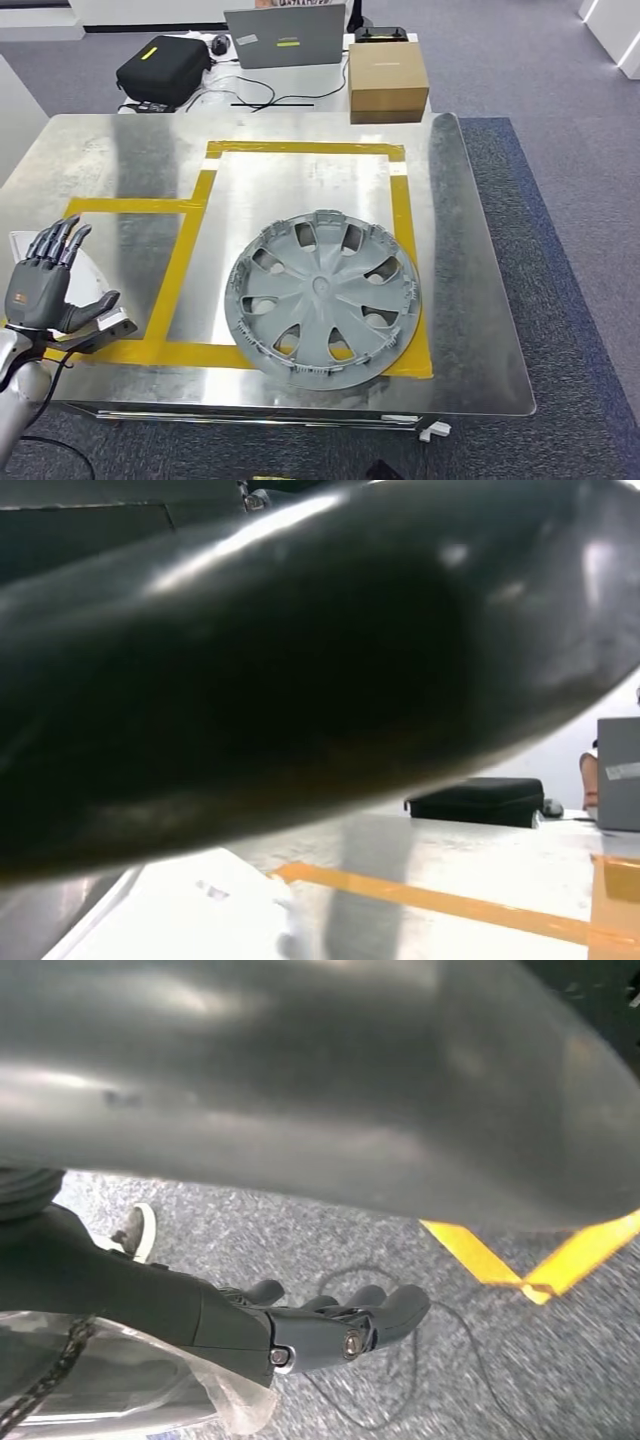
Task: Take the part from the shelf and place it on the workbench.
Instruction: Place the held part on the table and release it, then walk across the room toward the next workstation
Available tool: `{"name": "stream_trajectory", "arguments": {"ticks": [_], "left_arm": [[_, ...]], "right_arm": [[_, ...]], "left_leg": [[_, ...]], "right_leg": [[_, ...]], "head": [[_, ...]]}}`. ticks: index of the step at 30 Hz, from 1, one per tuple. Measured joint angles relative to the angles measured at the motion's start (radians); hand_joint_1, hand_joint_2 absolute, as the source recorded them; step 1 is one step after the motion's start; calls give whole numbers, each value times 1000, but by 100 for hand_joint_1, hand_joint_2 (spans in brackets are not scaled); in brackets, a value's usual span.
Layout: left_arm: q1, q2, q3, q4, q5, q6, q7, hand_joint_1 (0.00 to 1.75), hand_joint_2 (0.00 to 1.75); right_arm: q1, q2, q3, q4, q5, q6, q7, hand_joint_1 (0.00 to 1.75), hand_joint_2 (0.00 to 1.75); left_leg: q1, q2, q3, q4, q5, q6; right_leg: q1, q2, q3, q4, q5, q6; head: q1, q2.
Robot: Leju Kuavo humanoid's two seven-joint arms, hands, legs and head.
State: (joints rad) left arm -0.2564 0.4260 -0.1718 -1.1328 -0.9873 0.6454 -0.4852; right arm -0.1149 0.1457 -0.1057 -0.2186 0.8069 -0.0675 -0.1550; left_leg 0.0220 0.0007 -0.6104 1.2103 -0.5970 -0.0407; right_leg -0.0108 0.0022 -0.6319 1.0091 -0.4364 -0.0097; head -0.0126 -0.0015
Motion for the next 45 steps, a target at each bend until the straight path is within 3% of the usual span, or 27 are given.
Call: {"name": "stream_trajectory", "arguments": {"ticks": [2,3,6,7,9,11,12,13,15,17,18,20,22,23,26,27,28,29,31,33,35,37,38,40,42,43,45], "left_arm": [[0,0,2,-17,0,0,0,0,0],[1,0,3,-24,0,0,0,0,0],[7,-2,4,-33,-1,0,0,0,0],[8,-3,4,-34,-7,3,0,0,0],[15,-6,4,-35,-27,18,-2,0,0],[29,-10,4,-35,-40,38,-6,0,0],[36,-13,4,-35,-41,43,-8,0,0],[42,-15,4,-35,-41,45,-10,0,0],[51,-18,3,-35,-48,46,-8,0,0],[57,-18,3,-38,-77,47,5,0,0],[61,-16,4,-42,-97,48,14,0,0],[66,-10,8,-54,-123,46,27,0,0],[74,-6,14,-62,-127,45,30,0,0],[78,-4,16,-62,-128,47,31,0,0],[86,-3,18,-62,-131,50,33,0,0],[86,-4,18,-62,-133,50,36,0,0],[83,-4,17,-62,-137,50,40,0,0],[77,-5,17,-62,-141,50,45,0,0],[57,-4,17,-63,-145,49,53,0,0],[37,-1,17,-66,-144,49,58,0,0],[27,0,17,-69,-139,50,63,0,0],[25,-1,17,-70,-135,52,67,0,0],[25,-3,18,-71,-134,53,68,0,0],[27,-11,24,-75,-134,54,64,0,0],[37,-25,38,-84,-125,55,48,0,0],[45,-39,52,-91,-117,55,35,0,0],[71,-78,94,-111,-84,55,-2,0,0]], "right_arm": [[-1,0,0,0,0,0,0,0,0],[-2,0,0,0,0,0,0,0,0],[0,-1,0,0,1,0,3,0,0],[3,-2,0,0,1,2,8,0,0],[13,-4,0,1,1,4,18,0,0],[26,-5,0,2,2,5,21,0,0],[31,-6,0,2,2,6,22,0,0],[35,-7,0,3,3,6,24,0,0],[38,-10,0,4,5,8,29,0,0],[37,-13,0,4,5,8,31,0,0],[35,-14,0,4,6,6,29,0,0],[32,-16,0,4,6,4,30,0,0],[32,-16,0,5,5,6,38,0,0],[34,-16,0,6,5,7,41,0,0],[41,-16,0,7,0,5,41,0,0],[43,-16,0,7,-2,4,39,0,0],[43,-16,0,7,-4,3,35,0,0],[40,-16,0,8,-6,2,32,0,0],[28,-17,0,7,-8,4,29,0,0],[16,-17,0,7,-9,7,30,0,0],[10,-17,-1,6,-11,7,30,0,0],[11,-18,-3,7,-17,5,29,0,0],[13,-19,-5,7,-20,4,29,0,0],[15,-20,-11,7,-27,3,27,0,0],[15,-21,-18,7,-34,0,24,0,0],[16,-21,-21,7,-38,-2,23,0,0],[20,-22,-29,7,-46,-11,18,0,0]], "left_leg": [[1,-2,92,-146,37,2],[0,-3,119,-194,48,7],[-6,-5,120,-216,67,31],[-6,-3,113,-217,77,40],[-5,2,92,-220,100,58],[-9,3,64,-219,121,67],[-11,3,49,-219,132,68],[-13,3,34,-218,143,68],[-17,4,5,-217,164,66],[-21,4,-14,-214,182,62],[-22,4,-20,-212,190,58],[-24,5,-31,-209,210,48],[-22,4,-42,-208,219,38],[-21,3,-49,-194,197,32],[-14,2,-85,-45,54,16],[-13,2,-94,17,24,12],[-11,2,-93,61,18,10],[-10,2,-79,75,34,8],[-8,2,-5,0,87,10],[-11,1,95,-143,86,18],[-16,0,138,-221,63,30],[-17,2,125,-228,76,45],[-16,4,115,-230,86,54],[-14,7,90,-232,110,67],[-15,8,61,-230,131,72],[-17,8,47,-228,141,72],[-20,9,18,-224,160,72]], "right_leg": [[1,0,-13,3,15,10],[3,0,-18,3,22,16],[3,0,-24,-5,47,33],[1,1,-29,-3,41,39],[-1,1,-54,54,-29,46],[-1,0,-87,180,-135,49],[-1,0,-96,241,-165,50],[0,0,-94,281,-171,49],[2,0,-41,261,-132,42],[8,1,76,124,-101,28],[11,1,135,47,-106,23],[16,2,192,-39,-124,20],[13,0,177,-52,-115,14],[11,-3,168,-54,-105,7],[11,-9,135,-54,-71,-10],[12,-10,119,-51,-59,-11],[12,-11,102,-48,-48,-11],[12,-11,83,-42,-38,-10],[12,-11,46,-28,-20,-5],[14,-10,21,-13,-6,4],[15,-9,8,-8,10,15],[13,-7,-3,-8,20,28],[12,-6,-13,3,2,34],[10,-4,-43,81,-85,44],[9,-4,-69,205,-170,50],[9,-4,-70,250,-179,51],[9,-4,-32,252,-137,48]], "head": [[0,0],[1,0],[2,0],[2,0],[3,0],[4,0],[5,0],[5,0],[6,0],[6,0],[6,0],[7,0],[7,0],[7,0],[3,0],[3,0],[3,0],[3,0],[3,0],[2,0],[3,0],[3,0],[4,0],[7,0],[9,0],[9,0],[9,0]]}}
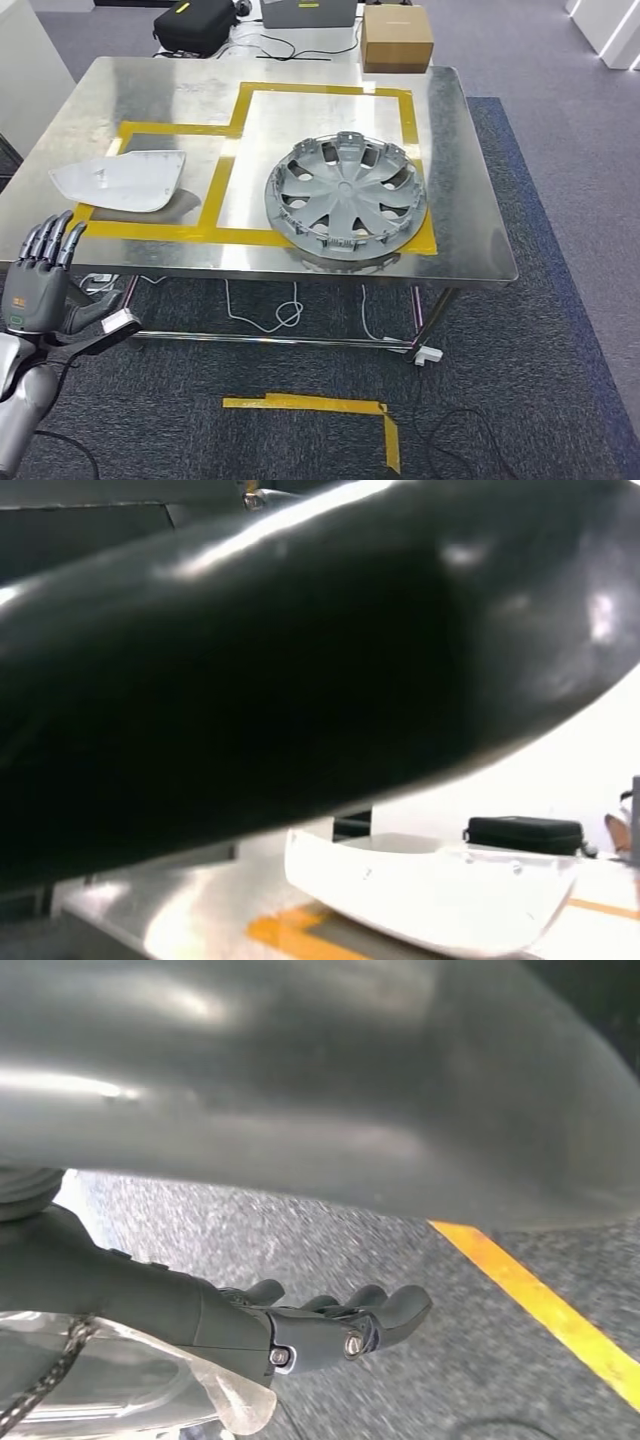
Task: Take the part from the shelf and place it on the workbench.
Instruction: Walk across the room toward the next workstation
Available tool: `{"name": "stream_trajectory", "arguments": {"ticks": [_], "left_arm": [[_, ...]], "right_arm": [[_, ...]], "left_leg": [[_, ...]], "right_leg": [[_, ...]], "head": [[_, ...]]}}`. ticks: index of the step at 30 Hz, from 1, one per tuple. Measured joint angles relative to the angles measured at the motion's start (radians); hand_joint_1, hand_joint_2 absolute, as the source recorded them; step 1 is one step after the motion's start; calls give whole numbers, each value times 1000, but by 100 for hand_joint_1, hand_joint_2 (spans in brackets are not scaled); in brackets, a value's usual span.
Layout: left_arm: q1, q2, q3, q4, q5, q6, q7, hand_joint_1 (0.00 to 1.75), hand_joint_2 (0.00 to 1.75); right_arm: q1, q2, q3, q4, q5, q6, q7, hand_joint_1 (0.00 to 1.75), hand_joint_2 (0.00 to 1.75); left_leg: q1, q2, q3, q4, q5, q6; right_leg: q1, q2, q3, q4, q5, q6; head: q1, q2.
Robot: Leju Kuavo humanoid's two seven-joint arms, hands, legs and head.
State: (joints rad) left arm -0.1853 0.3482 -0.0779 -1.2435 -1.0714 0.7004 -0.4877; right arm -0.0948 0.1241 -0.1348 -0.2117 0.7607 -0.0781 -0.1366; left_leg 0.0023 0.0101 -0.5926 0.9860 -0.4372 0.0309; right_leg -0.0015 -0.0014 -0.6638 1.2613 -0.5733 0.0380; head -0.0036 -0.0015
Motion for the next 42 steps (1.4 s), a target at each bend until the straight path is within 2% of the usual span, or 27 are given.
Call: {"name": "stream_trajectory", "arguments": {"ticks": [2,4,6,7,9,11,12,13,14,15,17,19,20,22,24,27,28,29,30,32,34,35,37,38,39,40,42], "left_arm": [[33,-53,60,-28,96,1,-49,0,0],[68,-106,113,-62,262,-2,-88,0,0],[107,-153,148,-99,438,-21,-119,0,0],[128,-173,160,-117,516,-39,-137,0,0],[166,-212,186,-150,663,-96,-173,0,0],[196,-259,222,-182,817,-174,-197,0,0],[211,-286,243,-197,880,-208,-202,0,0],[226,-313,262,-207,923,-239,-204,0,0],[233,-337,277,-209,947,-271,-205,0,0],[225,-363,287,-197,961,-304,-205,0,0],[171,-408,292,-127,968,-349,-204,0,0],[120,-441,286,-41,970,-346,-205,0,0],[108,-454,283,-8,974,-342,-205,0,0],[103,-472,279,39,985,-339,-208,0,0],[100,-481,278,69,992,-339,-209,0,0],[98,-488,278,97,994,-339,-210,0,0],[98,-490,278,105,994,-339,-210,0,0],[97,-492,278,112,994,-339,-210,0,0],[97,-493,278,117,994,-339,-210,0,0],[96,-495,278,125,994,-339,-210,0,0],[94,-497,278,130,994,-339,-210,0,0],[92,-497,278,135,996,-343,-206,0,0],[85,-496,280,172,1007,-360,-196,0,0],[80,-493,284,211,1015,-373,-185,0,0],[76,-488,288,265,1019,-383,-175,0,0],[72,-482,294,330,1017,-388,-165,0,0],[67,-467,301,474,996,-386,-144,0,0]], "right_arm": [[4,-1,-11,0,-8,-11,-8,0,0],[8,-2,-21,0,-14,-23,-16,0,0],[15,-2,-31,1,-22,-34,-26,0,0],[20,-2,-36,2,-25,-39,-30,0,0],[31,-1,-46,3,-34,-48,-39,0,0],[41,0,-56,4,-45,-58,-52,0,0],[45,0,-62,4,-50,-63,-58,0,0],[46,1,-68,5,-60,-67,-54,0,0],[38,2,-76,6,-81,-70,-33,0,0],[16,6,-90,5,-113,-74,14,0,0],[-67,19,-130,-4,-182,-76,139,0,0],[-157,33,-166,-16,-217,-75,207,0,0],[-189,36,-178,-20,-224,-74,212,0,0],[-219,39,-197,-24,-233,-74,206,0,0],[-222,40,-211,-25,-236,-74,199,0,0],[-215,40,-223,-26,-237,-75,194,0,0],[-214,40,-226,-26,-237,-75,193,0,0],[-214,40,-229,-26,-237,-75,192,0,0],[-214,40,-231,-26,-237,-75,192,0,0],[-216,40,-233,-27,-237,-75,191,0,0],[-221,40,-235,-30,-237,-75,191,0,0],[-223,40,-237,-32,-239,-75,190,0,0],[-222,40,-241,-34,-245,-74,190,0,0],[-220,40,-242,-34,-249,-73,191,0,0],[-217,40,-243,-34,-254,-72,191,0,0],[-212,40,-244,-34,-257,-70,189,0,0],[-203,40,-245,-34,-261,-70,184,0,0]], "left_leg": [[-4,0,-22,4,16,-4],[-6,2,-36,7,34,-10],[-7,4,-45,4,54,-17],[-6,2,-50,4,55,-22],[-4,-3,-65,37,8,-33],[0,-6,-95,153,-91,-43],[3,-6,-108,224,-128,-47],[6,-6,-114,278,-144,-51],[9,-6,-107,303,-137,-54],[12,-6,-87,290,-112,-56],[16,-6,-12,179,-66,-55],[14,-6,56,62,-67,-47],[12,-7,70,33,-75,-42],[11,-6,64,21,-67,-27],[14,-5,46,15,-45,-9],[13,-5,4,14,-11,5],[11,-5,-11,15,1,4],[10,-4,-26,15,12,3],[10,-3,-40,16,23,1],[10,-3,-64,17,45,-4],[7,-4,-79,20,66,-13],[6,-5,-83,18,77,-18],[7,-6,-88,10,98,-29],[7,-7,-92,10,91,-35],[8,-8,-97,25,61,-41],[9,-8,-106,61,11,-45],[11,-8,-126,186,-99,-52]], "right_leg": [[3,2,100,-120,43,-11],[7,5,195,-261,34,-20],[9,6,221,-318,25,-22],[8,4,217,-323,32,-25],[3,-2,206,-327,51,-40],[2,-6,187,-324,66,-54],[2,-7,176,-319,72,-56],[1,-8,162,-313,78,-56],[1,-8,147,-306,84,-54],[0,-9,129,-297,90,-52],[0,-9,91,-277,105,-44],[0,-8,63,-261,119,-32],[1,-7,56,-258,127,-25],[0,-5,47,-257,138,-10],[-2,-3,27,-229,98,3],[-4,-1,-24,-58,-39,14],[-5,-1,-31,-2,-57,16],[-5,-1,-27,28,-51,18],[-5,-1,-7,25,-23,18],[-5,1,84,-78,30,12],[-3,5,195,-233,24,3],[-1,7,224,-281,12,-2],[0,6,226,-309,12,-14],[-2,3,215,-309,23,-23],[-4,0,204,-310,35,-33],[-6,-2,192,-311,49,-42],[-4,-3,165,-308,76,-51]], "head": [[0,0],[0,0],[-1,0],[1,0],[0,0],[-3,0],[-3,0],[-3,0],[-3,0],[-3,0],[-3,0],[-4,0],[-4,0],[-5,0],[-2,0],[3,0],[3,0],[3,0],[3,0],[4,0],[3,0],[3,0],[3,0],[3,0],[2,0],[-1,0],[-5,0]]}}
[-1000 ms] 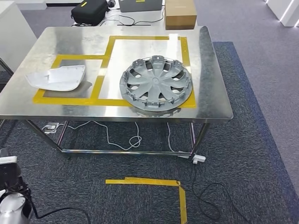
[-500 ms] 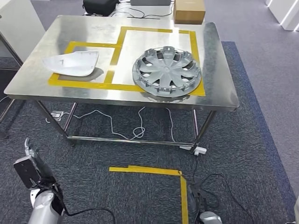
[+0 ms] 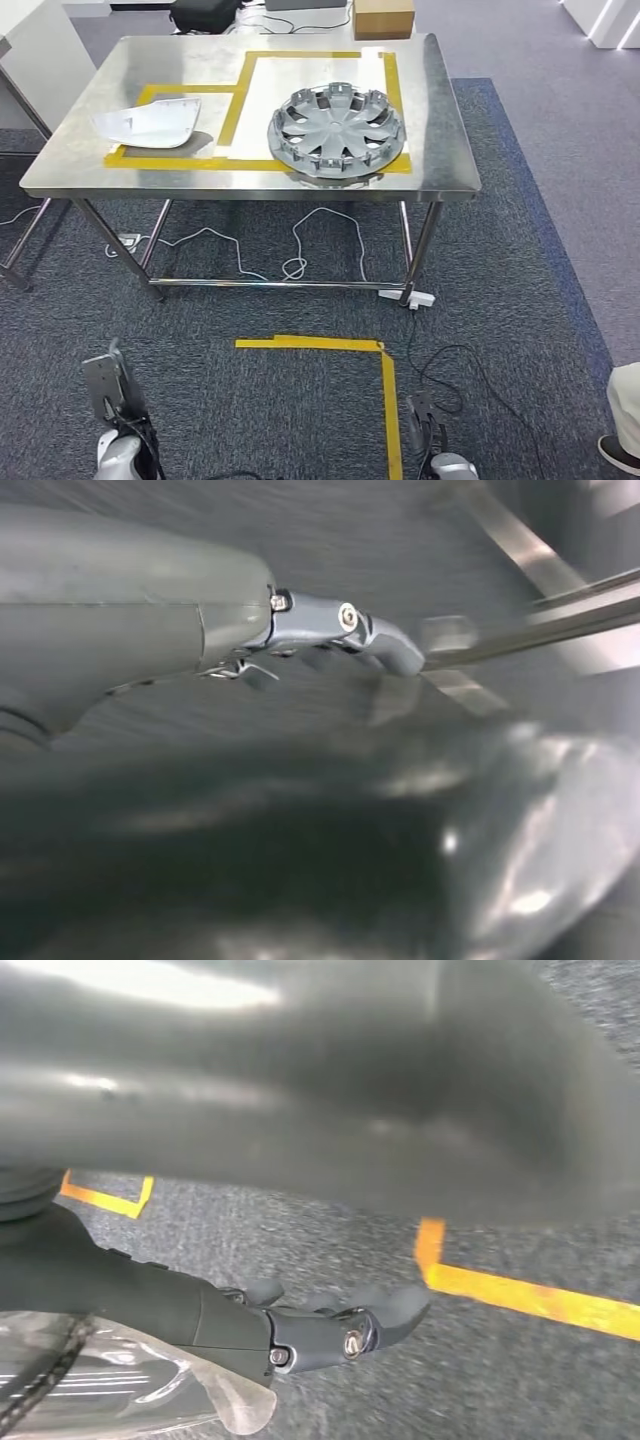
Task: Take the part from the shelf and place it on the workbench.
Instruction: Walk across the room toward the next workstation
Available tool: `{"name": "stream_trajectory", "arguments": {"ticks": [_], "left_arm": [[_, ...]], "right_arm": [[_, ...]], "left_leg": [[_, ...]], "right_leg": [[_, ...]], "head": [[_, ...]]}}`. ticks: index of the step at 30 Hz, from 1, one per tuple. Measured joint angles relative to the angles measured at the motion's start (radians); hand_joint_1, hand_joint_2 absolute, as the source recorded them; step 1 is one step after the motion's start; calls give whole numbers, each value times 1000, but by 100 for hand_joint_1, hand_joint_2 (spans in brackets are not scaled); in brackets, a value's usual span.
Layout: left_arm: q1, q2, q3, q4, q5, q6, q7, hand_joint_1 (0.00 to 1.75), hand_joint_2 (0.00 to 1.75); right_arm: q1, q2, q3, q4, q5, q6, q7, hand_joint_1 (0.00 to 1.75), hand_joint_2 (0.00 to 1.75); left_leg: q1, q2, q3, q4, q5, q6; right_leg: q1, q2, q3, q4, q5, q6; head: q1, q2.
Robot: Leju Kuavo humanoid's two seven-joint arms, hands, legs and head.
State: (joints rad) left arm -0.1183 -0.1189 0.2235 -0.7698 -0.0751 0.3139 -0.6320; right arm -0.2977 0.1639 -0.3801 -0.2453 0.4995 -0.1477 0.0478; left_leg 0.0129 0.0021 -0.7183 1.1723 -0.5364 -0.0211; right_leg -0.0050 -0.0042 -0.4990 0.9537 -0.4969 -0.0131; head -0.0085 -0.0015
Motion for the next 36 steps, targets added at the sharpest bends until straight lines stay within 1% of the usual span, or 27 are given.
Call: {"name": "stream_trajectory", "arguments": {"ticks": [1,2,3,5,7,9,11,12,13,15,16,17,18,19,20,21,22,24,26,27,29,30,31,32,33,34,36], "left_arm": [[-1,8,2,66,-11,2,14,0,0],[-2,17,4,127,-19,2,34,0,0],[-3,24,6,181,-24,1,59,0,0],[-4,34,8,268,-36,-2,115,0,0],[-4,41,8,333,-59,-4,172,0,0],[-2,44,6,385,-92,-4,233,0,0],[8,46,-2,429,-132,2,299,0,0],[13,47,-11,446,-158,7,336,0,0],[18,49,-22,461,-187,10,372,0,0],[26,53,-51,483,-246,8,438,0,0],[29,54,-67,493,-270,2,464,0,0],[31,55,-83,501,-290,-2,484,0,0],[32,55,-99,508,-305,-7,499,0,0],[33,54,-115,514,-317,-12,513,0,0],[32,52,-128,518,-326,-15,524,0,0],[31,50,-140,521,-333,-18,532,0,0],[29,48,-150,523,-339,-21,539,0,0],[26,43,-166,526,-347,-25,549,0,0],[28,41,-178,533,-355,-30,560,0,0],[31,39,-183,536,-362,-33,567,0,0],[38,35,-196,539,-378,-34,575,0,0],[39,33,-201,540,-384,-34,577,0,0],[40,31,-205,541,-388,-33,577,0,0],[41,30,-209,542,-390,-33,578,0,0],[42,28,-213,543,-392,-33,578,0,0],[44,28,-216,543,-393,-33,578,0,0],[45,27,-221,544,-395,-33,579,0,0]], "right_arm": [[4,0,0,0,0,0,-2,0,0],[5,-1,0,0,-1,-1,-2,0,0],[5,-1,0,0,-2,-1,0,0,0],[2,-3,0,0,-6,-2,6,0,0],[0,-3,0,-1,-11,-3,12,0,0],[-1,-4,-1,-2,-19,-3,18,0,0],[0,-7,-2,-2,-29,-4,21,0,0],[2,-9,-3,-2,-34,-5,25,0,0],[3,-10,-3,-2,-38,-6,30,0,0],[2,-13,-4,-2,-45,-3,47,0,0],[2,-14,-5,-2,-47,0,56,0,0],[1,-15,-6,-2,-46,4,65,0,0],[2,-15,-7,-2,-45,6,73,0,0],[2,-16,-8,-2,-42,8,79,0,0],[1,-17,-8,-2,-39,8,83,0,0],[1,-19,-8,-3,-37,8,86,0,0],[0,-20,-8,-3,-36,8,87,0,0],[0,-22,-8,-4,-35,10,88,0,0],[2,-23,-8,-4,-34,16,88,0,0],[4,-23,-8,-4,-35,19,85,0,0],[12,-25,-9,-4,-41,27,75,0,0],[20,-27,-10,-4,-45,30,68,0,0],[28,-29,-10,-4,-48,32,62,0,0],[35,-31,-11,-4,-50,33,58,0,0],[40,-32,-12,-4,-51,34,56,0,0],[43,-33,-12,-4,-52,34,55,0,0],[44,-33,-13,-4,-52,34,54,0,0]], "left_leg": [[0,0,-5,65,-25,-2],[0,0,-1,109,-23,-3],[0,0,16,122,0,-2],[-1,0,95,50,45,5],[-5,0,202,-95,26,16],[-11,0,249,-176,-1,26],[-11,3,235,-187,16,38],[-9,5,224,-191,28,46],[-7,6,210,-195,41,54],[-7,7,179,-195,65,61],[-7,5,163,-195,78,60],[-7,2,146,-194,91,58],[-7,-2,129,-192,104,55],[-7,-9,112,-190,117,51],[-6,-15,98,-187,129,47],[-8,-23,86,-184,139,42],[-10,-31,77,-180,149,38],[-13,-50,67,-176,167,28],[-10,-65,60,-174,177,17],[-9,-61,54,-162,160,12],[-7,-36,26,-81,82,3],[-6,-24,8,-13,37,-1],[-5,-17,-8,53,6,-4],[-3,-13,-13,97,-5,-6],[-3,-10,-2,109,2,-7],[-3,-5,29,74,25,-5],[-8,22,113,-55,71,9]], "right_leg": [[1,0,-17,3,13,-1],[3,0,-37,8,25,-1],[4,0,-59,15,36,0],[5,0,-99,33,53,5],[7,-2,-126,49,67,14],[7,-6,-136,52,86,25],[4,-5,-144,50,95,35],[3,-3,-154,64,73,40],[2,-1,-168,95,31,45],[0,1,-197,205,-69,52],[-1,1,-206,268,-91,55],[-2,1,-209,317,-81,57],[-2,2,-203,343,-50,57],[-4,6,-175,331,-11,56],[-5,19,-132,288,12,52],[-6,42,-69,214,10,48],[-8,62,-5,127,-16,45],[-8,80,66,19,-68,38],[-9,57,65,2,-73,24],[-9,44,62,1,-68,15],[-9,16,54,0,-57,2],[-7,2,48,1,-53,-1],[-5,-13,44,2,-49,-2],[-4,-28,42,3,-46,-2],[-3,-41,39,6,-44,0],[-3,-53,39,9,-42,1],[0,-74,36,13,-43,5]], "head": [[-1,0],[0,0],[0,0],[-1,0],[0,0],[1,0],[0,0],[1,0],[2,0],[4,0],[5,0],[5,0],[6,0],[6,0],[6,0],[7,0],[6,0],[6,0],[5,0],[4,0],[-2,0],[-4,0],[-5,0],[-4,0],[-4,0],[-5,0],[-5,0]]}}
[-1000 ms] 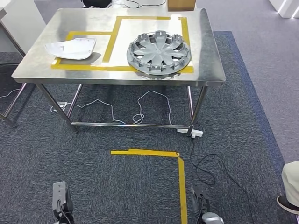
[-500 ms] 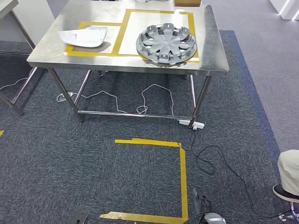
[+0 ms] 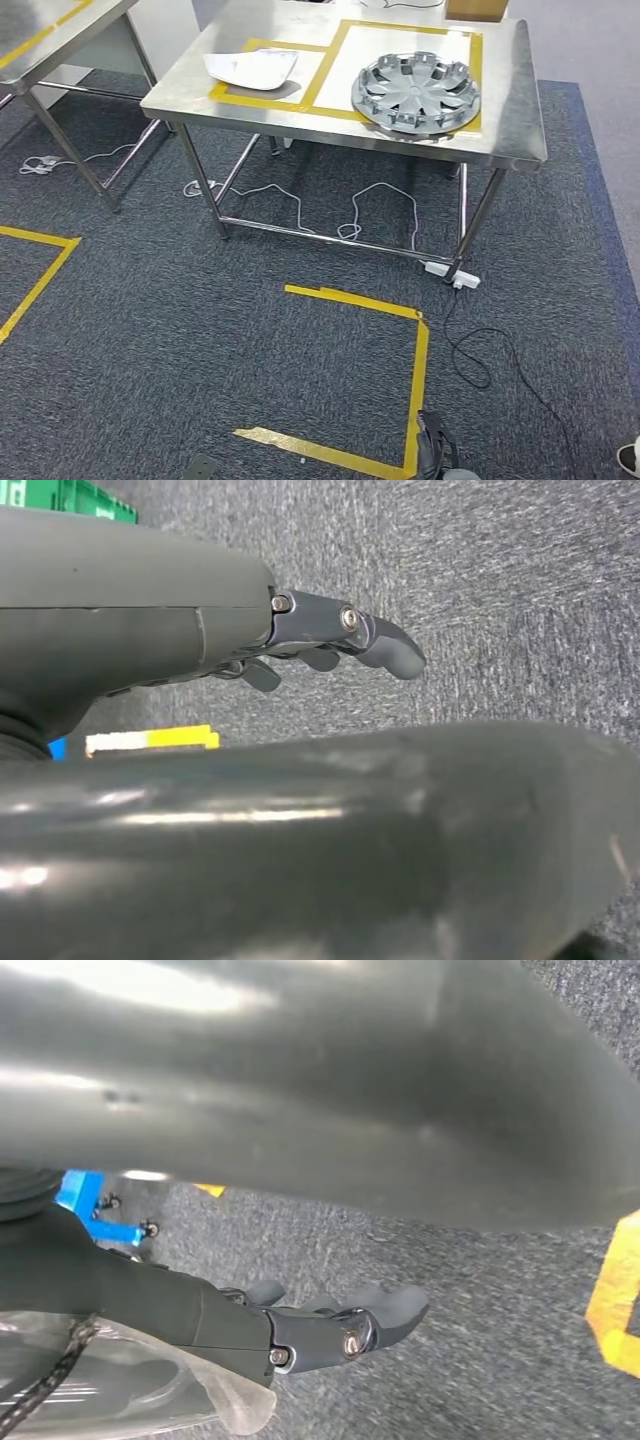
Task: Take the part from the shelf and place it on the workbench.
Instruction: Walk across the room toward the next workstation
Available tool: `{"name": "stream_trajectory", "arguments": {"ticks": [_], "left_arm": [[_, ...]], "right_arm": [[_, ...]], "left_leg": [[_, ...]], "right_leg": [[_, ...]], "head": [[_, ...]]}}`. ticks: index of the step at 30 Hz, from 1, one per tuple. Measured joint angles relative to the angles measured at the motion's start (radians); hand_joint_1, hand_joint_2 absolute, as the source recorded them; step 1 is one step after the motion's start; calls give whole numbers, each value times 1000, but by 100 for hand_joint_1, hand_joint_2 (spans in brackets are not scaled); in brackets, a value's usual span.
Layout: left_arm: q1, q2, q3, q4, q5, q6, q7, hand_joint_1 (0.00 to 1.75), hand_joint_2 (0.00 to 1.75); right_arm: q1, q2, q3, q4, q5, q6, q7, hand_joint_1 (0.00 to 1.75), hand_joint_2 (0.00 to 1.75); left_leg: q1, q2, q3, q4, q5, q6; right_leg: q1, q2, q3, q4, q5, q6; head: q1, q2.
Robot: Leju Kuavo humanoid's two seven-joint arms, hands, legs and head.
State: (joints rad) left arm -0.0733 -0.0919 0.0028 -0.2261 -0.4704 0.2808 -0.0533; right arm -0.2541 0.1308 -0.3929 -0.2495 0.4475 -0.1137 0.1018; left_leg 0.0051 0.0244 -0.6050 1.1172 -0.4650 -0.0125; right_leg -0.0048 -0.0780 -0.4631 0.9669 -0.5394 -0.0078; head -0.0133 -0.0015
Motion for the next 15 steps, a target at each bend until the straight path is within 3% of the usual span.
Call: {"name": "stream_trajectory", "arguments": {"ticks": [1,3,5,7,9,11,12,13,15], "left_arm": [[0,0,-1,0,0,0,0,0,0],[0,0,-2,1,-1,0,0,0,0],[1,0,-2,3,-1,1,0,0,0],[-1,-1,-3,3,-1,2,1,0,0],[-4,-3,-3,3,-3,3,2,0,0],[-4,-5,-5,3,-11,9,2,0,0],[-3,-6,-6,4,-15,16,2,0,0],[-3,-7,-7,4,-16,27,-1,0,0],[-4,-9,-8,4,-13,58,-15,0,0]], "right_arm": [[0,0,0,0,0,0,0,0,0],[-1,0,0,0,0,0,0,0,0],[-4,0,0,-1,0,1,0,0,0],[-6,-1,0,-3,0,1,-1,0,0],[-3,-3,0,-3,-2,3,-1,0,0],[8,-6,-1,-3,-11,13,-2,0,0],[15,-7,-2,-3,-19,22,-4,0,0],[22,-10,-4,-3,-26,36,-7,0,0],[38,-19,-8,-3,-23,76,-9,0,0]], "left_leg": [[-5,16,30,-51,12,9],[-14,32,45,-86,9,23],[-12,17,44,-108,7,35],[-6,-1,45,-129,12,48],[-3,-21,37,-132,20,56],[-4,-45,30,-131,26,57],[-4,-58,27,-130,28,55],[-4,-72,26,-129,31,53],[-5,-98,24,-126,34,47]], "right_leg": [[2,-9,-1,1,-1,3],[5,-27,-4,2,0,13],[6,-33,-7,5,-3,26],[4,11,-33,47,-34,37],[0,63,-98,172,-96,44],[-2,75,-158,288,-128,49],[-3,76,-163,293,-115,50],[-4,79,-148,257,-84,50],[-9,111,-84,121,-11,47]], "head": [[1,0],[1,0],[1,0],[5,0],[9,0],[9,0],[9,0],[9,0],[9,0]]}}
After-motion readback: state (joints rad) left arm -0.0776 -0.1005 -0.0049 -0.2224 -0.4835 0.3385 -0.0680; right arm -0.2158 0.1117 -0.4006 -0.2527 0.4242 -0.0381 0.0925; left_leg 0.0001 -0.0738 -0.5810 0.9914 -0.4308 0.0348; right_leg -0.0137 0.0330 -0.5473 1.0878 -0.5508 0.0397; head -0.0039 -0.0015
